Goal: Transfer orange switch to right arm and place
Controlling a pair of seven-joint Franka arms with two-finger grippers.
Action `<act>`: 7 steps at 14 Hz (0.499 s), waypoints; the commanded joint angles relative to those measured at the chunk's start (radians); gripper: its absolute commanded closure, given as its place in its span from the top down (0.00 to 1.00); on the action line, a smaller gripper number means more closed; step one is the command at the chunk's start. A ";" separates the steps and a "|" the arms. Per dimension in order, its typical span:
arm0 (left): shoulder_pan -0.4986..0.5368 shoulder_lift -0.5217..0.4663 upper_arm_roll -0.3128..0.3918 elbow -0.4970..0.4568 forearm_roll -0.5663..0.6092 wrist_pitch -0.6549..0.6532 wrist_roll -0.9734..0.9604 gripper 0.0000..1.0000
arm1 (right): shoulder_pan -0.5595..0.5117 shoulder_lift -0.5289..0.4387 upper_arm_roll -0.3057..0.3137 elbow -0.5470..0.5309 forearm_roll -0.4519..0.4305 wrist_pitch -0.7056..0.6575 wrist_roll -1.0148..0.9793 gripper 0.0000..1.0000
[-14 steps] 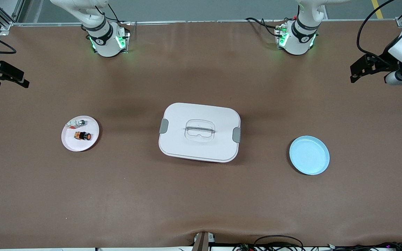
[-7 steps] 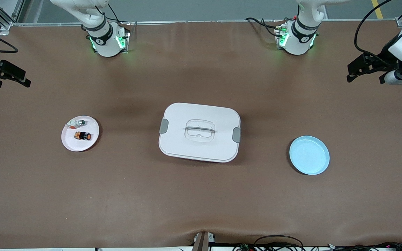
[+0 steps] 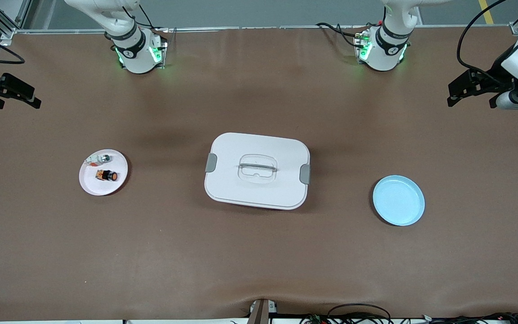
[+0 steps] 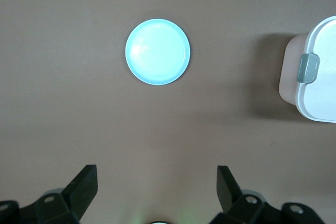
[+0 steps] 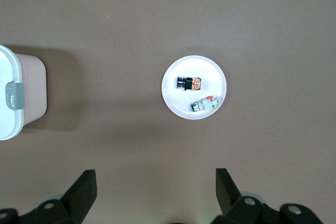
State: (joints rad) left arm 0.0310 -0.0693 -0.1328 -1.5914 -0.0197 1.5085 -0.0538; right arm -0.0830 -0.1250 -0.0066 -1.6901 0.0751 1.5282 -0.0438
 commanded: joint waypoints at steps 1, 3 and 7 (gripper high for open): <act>0.006 0.009 -0.004 0.024 -0.005 -0.008 0.009 1.00 | -0.001 -0.028 0.005 -0.028 0.008 0.009 0.018 1.00; 0.006 0.009 -0.004 0.024 -0.005 -0.008 0.008 1.00 | 0.012 -0.028 0.005 -0.028 0.003 0.012 0.016 1.00; 0.004 0.009 -0.004 0.024 -0.005 -0.008 0.009 1.00 | 0.023 -0.031 0.007 -0.026 -0.054 0.027 0.018 1.00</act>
State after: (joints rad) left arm 0.0309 -0.0693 -0.1328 -1.5913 -0.0197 1.5085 -0.0538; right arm -0.0693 -0.1276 -0.0005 -1.6937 0.0456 1.5418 -0.0438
